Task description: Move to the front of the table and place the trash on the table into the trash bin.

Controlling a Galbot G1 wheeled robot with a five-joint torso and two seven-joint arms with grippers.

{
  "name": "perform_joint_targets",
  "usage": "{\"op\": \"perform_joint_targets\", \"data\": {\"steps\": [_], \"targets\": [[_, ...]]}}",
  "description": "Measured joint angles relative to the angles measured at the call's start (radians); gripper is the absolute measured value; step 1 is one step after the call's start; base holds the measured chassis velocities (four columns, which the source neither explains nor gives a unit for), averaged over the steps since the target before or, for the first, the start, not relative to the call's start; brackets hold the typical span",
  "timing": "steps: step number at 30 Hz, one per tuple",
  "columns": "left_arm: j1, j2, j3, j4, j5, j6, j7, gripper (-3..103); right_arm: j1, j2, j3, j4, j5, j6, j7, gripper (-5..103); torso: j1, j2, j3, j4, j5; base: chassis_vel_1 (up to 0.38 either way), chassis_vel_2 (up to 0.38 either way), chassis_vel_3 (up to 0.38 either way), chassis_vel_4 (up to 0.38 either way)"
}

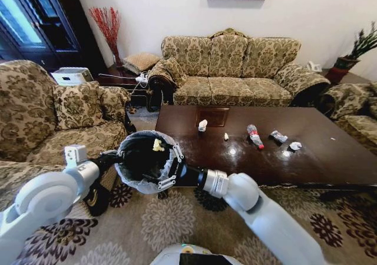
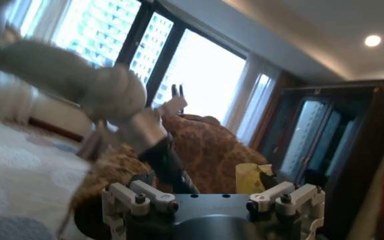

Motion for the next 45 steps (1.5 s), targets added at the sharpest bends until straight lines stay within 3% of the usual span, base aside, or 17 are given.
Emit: {"op": "perform_joint_targets", "data": {"steps": [1, 4, 9, 11, 14, 16, 20, 22, 25, 27, 32, 38, 40, 41, 42, 44, 45], "targets": [[0.000, 0.000, 0.002, 0.000, 0.001, 0.000, 0.000, 0, 0.056, -0.031, -0.037, 0.034, 0.088, -0.087, 0.089, 100, 0.000, 0.000, 0.000, 0.0000, 0.0000, 0.000, 0.000, 0.000, 0.000], [0.001, -0.004, 0.006, -0.003, 0.006, 0.001, 0.001, 0, 0.194, -0.112, -0.122, 0.087, 0.262, -0.308, 0.167, 100, 0.000, 0.000, 0.000, 0.0000, -0.0007, 0.000, 0.000, 0.000, 0.000], [0.001, -0.005, 0.005, -0.007, 0.008, 0.002, 0.002, 0, 0.318, -0.129, -0.161, 0.103, 0.443, -0.428, 0.247, 100, 0.000, 0.000, 0.000, 0.0000, 0.0003, 0.000, 0.000, 0.000, 0.000], [0.009, 0.000, 0.005, -0.007, 0.017, 0.008, 0.002, 0, 0.412, -0.140, -0.213, 0.116, 0.612, -0.494, 0.344, 100, 0.000, 0.000, 0.000, 0.0000, -0.0001, 0.000, 0.000, 0.000, 0.000], [0.010, 0.007, 0.011, -0.008, 0.023, 0.012, 0.003, 0, 0.495, -0.128, -0.253, 0.121, 0.743, -0.501, 0.455, 100, 0.000, 0.000, 0.000, -0.0003, -0.0002, 0.000, 0.000, 0.000, 0.000], [0.008, 0.010, 0.018, -0.008, 0.026, 0.013, 0.007, 0, 0.548, -0.106, -0.290, 0.110, 0.761, -0.523, 0.493, 100, 0.000, 0.000, 0.000, 0.0001, -0.0001, 0.000, 0.000, 0.000, 0.000], [0.007, 0.004, 0.025, -0.012, 0.038, 0.013, 0.013, 0, 0.577, -0.066, -0.324, 0.059, 0.678, -0.498, 0.460, 100, 0.000, 0.000, 0.000, 0.0000, -0.0001, 0.000, 0.000, 0.000, 0.000], [0.012, -0.003, 0.025, -0.016, 0.045, 0.013, 0.018, 0, 0.571, -0.066, -0.342, 0.019, 0.509, -0.485, 0.331, 100, 0.000, 0.000, 0.000, 0.0003, -0.0004, 0.000, 0.000, 0.000, 0.000], [0.013, -0.007, 0.024, -0.017, 0.051, 0.013, 0.020, 0, 0.545, -0.059, -0.348, 0.011, 0.519, -0.468, 0.331, 100, 0.000, 0.000, 0.000, -0.0001, 0.0006, 0.000, 0.000, 0.000, 0.000], [0.013, -0.006, 0.024, -0.018, 0.054, 0.013, 0.021, 0, 0.541, -0.077, -0.367, -0.020, 0.392, -0.466, 0.227, 100, 0.000, 0.000, 0.000, 0.0001, -0.0004, 0.000, 0.000, 0.000, 0.000], [0.011, 0.000, 0.026, -0.017, 0.061, 0.013, 0.022, 0, 0.539, -0.073, -0.372, -0.014, 0.418, -0.459, 0.222, 100, 0.000, 0.000, 0.000, -0.0001, 0.0005, 0.000, 0.000, 0.000, 0.000], [0.013, -0.009, 0.023, -0.016, 0.065, 0.013, 0.025, 0, 0.473, -0.080, -0.337, 0.000, 0.526, -0.359, 0.272, 100, 0.000, 0.000, 0.000, 0.0001, 0.0000, 0.000, 0.000, 0.000, 0.000], [0.014, -0.013, 0.023, -0.016, 0.067, 0.013, 0.026, 0, 0.412, -0.102, -0.315, -0.007, 0.488, -0.266, 0.260, 100, 0.000, 0.000, 0.000, 0.0001, -0.0003, 0.000, 0.000, 0.000, 0.000], [0.014, -0.016, 0.023, -0.016, 0.068, 0.013, 0.026, 0, 0.351, -0.114, -0.291, -0.020, 0.441, -0.137, 0.247, 100, 0.000, 0.000, 0.000, 0.0000, -0.0001, 0.000, 0.000, 0.000, 0.000], [0.014, -0.016, 0.023, -0.016, 0.068, 0.013, 0.026, 0, 0.351, -0.114, -0.291, -0.020, 0.441, -0.137, 0.247, 100, 0.000, 0.000, 0.000, 0.0000, -0.0001, 0.000, 0.000, 0.000, 0.000], [0.013, -0.025, 0.021, -0.006, 0.071, 0.012, 0.027, 0, 0.251, -0.137, -0.230, -0.003, 0.384, 0.000, 0.311, 100, 0.000, 0.000, 0.000, -0.0001, 0.0002, 0.000, 0.000, 0.000, 0.000], [0.013, -0.025, 0.021, -0.006, 0.071, 0.012, 0.027, 0, 0.251, -0.137, -0.230, -0.003, 0.384, 0.000, 0.311, 100, 0.000, 0.000, 0.000, -0.0001, 0.0002, 0.000, 0.000, 0.000, 0.000]]}}
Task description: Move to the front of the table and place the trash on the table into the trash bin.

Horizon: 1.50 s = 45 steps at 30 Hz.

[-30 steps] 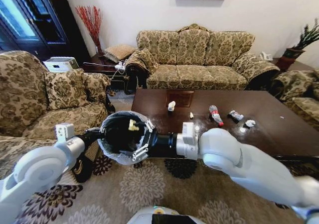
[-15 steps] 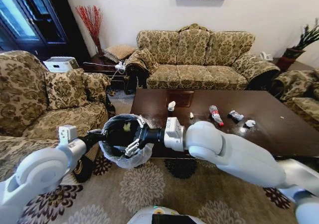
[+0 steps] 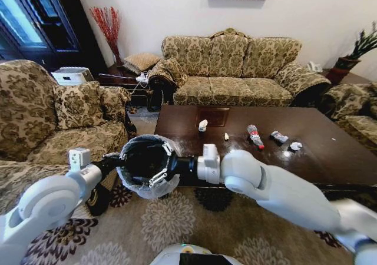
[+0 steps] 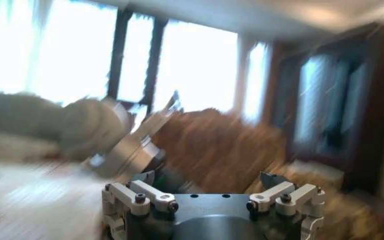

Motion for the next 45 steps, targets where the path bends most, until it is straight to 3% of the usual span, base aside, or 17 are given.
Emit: {"op": "perform_joint_targets", "data": {"steps": [2, 3, 4, 6, 10, 12, 21, 24, 32, 39, 45], "targets": [[0.002, -0.008, -0.005, 0.008, 0.002, -0.002, 0.000, 0, -0.061, -0.011, 0.047, 0.021, -0.013, 0.027, 0.083, 100, 0.000, 0.000, 0.000, 0.0000, 0.0000, 0.000, 0.000, 0.000, 0.000], [0.002, -0.015, -0.010, 0.020, 0.003, -0.006, 0.000, 0, -0.153, -0.037, 0.121, 0.032, -0.010, 0.082, 0.144, 100, 0.000, 0.000, 0.000, 0.0002, -0.0003, 0.000, 0.000, 0.000, 0.000], [0.002, -0.015, -0.010, 0.020, 0.003, -0.006, 0.000, 0, -0.153, -0.037, 0.121, 0.032, -0.010, 0.082, 0.144, 100, 0.000, 0.000, 0.000, 0.0002, -0.0003, 0.000, 0.000, 0.000, 0.000], [-0.001, -0.017, -0.011, 0.031, 0.003, -0.011, 0.000, 0, -0.298, -0.063, 0.241, 0.023, -0.026, 0.127, 0.198, 100, 0.000, 0.000, 0.000, 0.0002, -0.0006, 0.000, 0.000, 0.000, 0.000], [-0.004, -0.021, -0.010, 0.038, 0.004, -0.014, 0.001, 0, -0.442, -0.049, 0.378, -0.025, -0.036, 0.077, 0.276, 100, 0.000, 0.000, 0.000, -0.0004, -0.0001, 0.000, 0.000, 0.000, 0.000], [-0.005, -0.025, -0.003, 0.038, 0.006, -0.015, 0.003, 0, -0.487, -0.001, 0.427, -0.129, -0.030, 0.053, 0.336, 100, 0.000, 0.000, 0.000, -0.0004, 0.0001, 0.000, 0.000, 0.000, 0.000], [0.002, -0.034, -0.005, 0.035, 0.007, -0.015, 0.006, 0, -0.421, 0.126, 0.418, -0.400, -0.054, 0.075, 0.356, 100, 0.000, 0.000, 0.000, 0.0003, -0.0006, -0.040, -0.033, 0.055, 0.061], [0.002, -0.046, 0.001, 0.037, 0.011, -0.015, 0.009, 0, -0.380, 0.186, 0.388, -0.513, -0.096, 0.131, 0.386, 100, 0.000, 0.000, 0.000, 0.0004, -0.0006, -0.155, -0.154, 0.159, 0.156], [-0.012, -0.048, 0.022, 0.054, 0.018, -0.021, 0.023, 0, -0.364, 0.276, 0.366, -0.620, -0.115, 0.145, 0.412, 100, 0.000, 0.000, 0.000, -0.0007, 0.0001, -0.129, -0.127, 0.093, 0.107], [-0.013, -0.049, 0.025, 0.060, 0.021, -0.022, 0.021, 0, -0.341, 0.324, 0.361, -0.711, -0.143, 0.165, 0.392, 100, 0.000, 0.000, 0.000, 0.0008, -0.0012, 0.001, 0.061, 0.011, -0.036], [-0.016, -0.045, 0.026, 0.064, 0.021, -0.022, 0.022, 0, -0.322, 0.365, 0.357, -0.775, -0.165, 0.178, 0.373, 100, 0.000, 0.000, 0.000, 0.0002, -0.0001, -0.071, 0.108, 0.097, -0.079]]}}
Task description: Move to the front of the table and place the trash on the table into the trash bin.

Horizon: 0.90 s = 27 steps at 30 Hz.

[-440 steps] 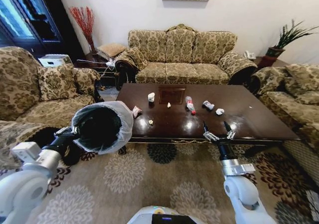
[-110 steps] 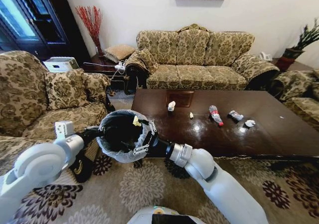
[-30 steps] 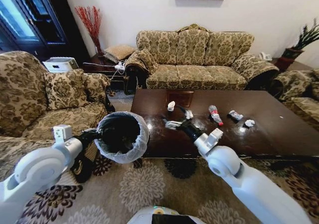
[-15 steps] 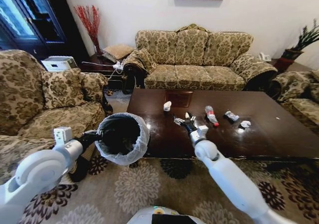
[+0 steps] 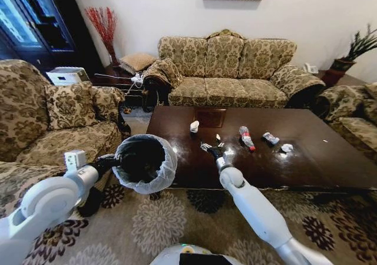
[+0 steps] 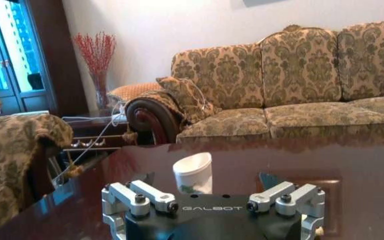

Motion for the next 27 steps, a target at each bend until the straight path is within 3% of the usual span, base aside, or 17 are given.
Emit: {"op": "perform_joint_targets", "data": {"steps": [16, 27], "targets": [[0.002, 0.006, 0.001, 0.000, -0.004, -0.002, 0.002, 0, 0.115, 0.154, -0.050, -0.196, -0.076, 0.054, -0.033, 100, 0.002, -0.001, 0.001, -0.0002, -0.0006, -0.212, 0.195, 0.191, -0.180], [0.005, 0.010, -0.002, -0.002, -0.006, -0.004, 0.002, 0, 0.160, 0.224, -0.054, -0.295, -0.127, -0.012, -0.028, 100, -0.001, 0.001, 0.000, 0.0002, -0.0003, 0.020, -0.009, -0.016, 0.017]]}}
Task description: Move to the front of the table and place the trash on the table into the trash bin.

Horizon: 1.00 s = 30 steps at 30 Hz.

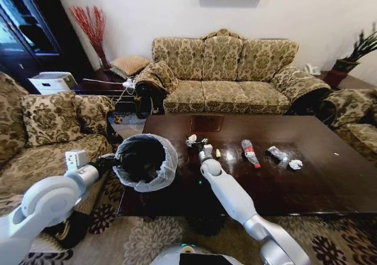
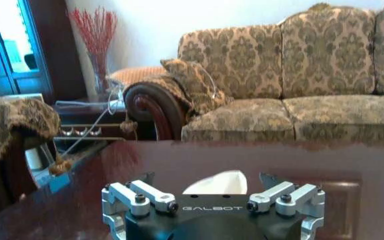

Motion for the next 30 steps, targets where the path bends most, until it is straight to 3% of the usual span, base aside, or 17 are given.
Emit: {"op": "perform_joint_targets", "data": {"steps": [8, 9, 11, 14, 18, 20, 22, 25, 27, 29, 30], "targets": [[-0.003, 0.002, 0.008, 0.003, 0.000, -0.003, 0.000, 0, 0.025, 0.031, 0.003, -0.056, 0.006, -0.039, 0.011, 101, 0.002, -0.001, 0.001, -0.0005, 0.0000, 0.000, 0.000, 0.000, 0.000], [-0.003, 0.003, 0.009, 0.004, 0.000, -0.003, 0.000, 0, 0.035, 0.041, 0.003, -0.077, 0.011, -0.046, 0.011, 95, 0.002, -0.001, 0.001, -0.0005, 0.0001, 0.000, 0.000, 0.000, 0.000], [-0.003, 0.003, 0.009, 0.004, 0.000, -0.003, 0.001, 0, 0.039, 0.045, 0.003, -0.086, 0.013, -0.047, 0.011, 95, 0.002, -0.001, 0.001, -0.0004, 0.0002, 0.000, 0.000, 0.000, 0.000], [-0.002, 0.004, 0.010, 0.006, -0.001, -0.007, 0.003, 0, 0.053, 0.059, 0.000, -0.122, 0.016, -0.048, 0.002, 85, 0.001, -0.001, 0.000, -0.0003, 0.0000, 0.000, 0.000, 0.000, 0.000], [-0.002, 0.005, 0.017, 0.011, -0.001, -0.010, 0.005, 0, 0.072, 0.084, -0.007, -0.185, 0.005, -0.046, -0.006, 63, 0.001, -0.001, 0.001, -0.0001, 0.0000, 0.000, 0.000, 0.000, 0.000], [-0.003, 0.006, 0.018, 0.012, -0.001, -0.010, 0.005, 0, 0.073, 0.087, -0.007, -0.194, 0.004, -0.044, -0.008, 63, 0.002, -0.001, 0.001, -0.0002, 0.0001, 0.000, 0.000, 0.000, 0.000], [-0.002, 0.008, 0.018, 0.017, -0.001, -0.011, 0.006, 0, 0.077, 0.089, -0.006, -0.206, 0.004, -0.042, -0.010, 53, 0.002, -0.001, 0.001, -0.0004, 0.0001, 0.000, 0.000, 0.000, 0.000], [-0.003, 0.010, 0.018, 0.018, -0.001, -0.011, 0.007, 0, 0.081, 0.089, -0.006, -0.211, 0.005, -0.041, -0.011, 47, 0.001, -0.001, 0.001, -0.0004, 0.0001, 0.000, 0.000, 0.000, 0.000], [-0.005, 0.012, 0.020, 0.021, 0.000, -0.013, 0.009, 0, 0.090, 0.089, -0.006, -0.224, 0.006, -0.040, -0.014, 32, 0.001, -0.001, 0.001, -0.0002, 0.0001, 0.000, 0.000, 0.000, 0.000], [-0.005, 0.012, 0.022, 0.022, 0.000, -0.014, 0.009, 0, 0.092, 0.089, -0.006, -0.228, 0.006, -0.040, -0.015, 32, 0.001, -0.001, 0.001, -0.0002, 0.0000, 0.000, 0.000, 0.000, 0.000], [-0.006, 0.012, 0.023, 0.024, 0.000, -0.014, 0.009, 0, 0.095, 0.089, -0.005, -0.232, 0.006, -0.041, -0.015, 26, 0.001, -0.001, 0.001, -0.0003, 0.0000, 0.000, 0.000, 0.000, 0.000]]}}
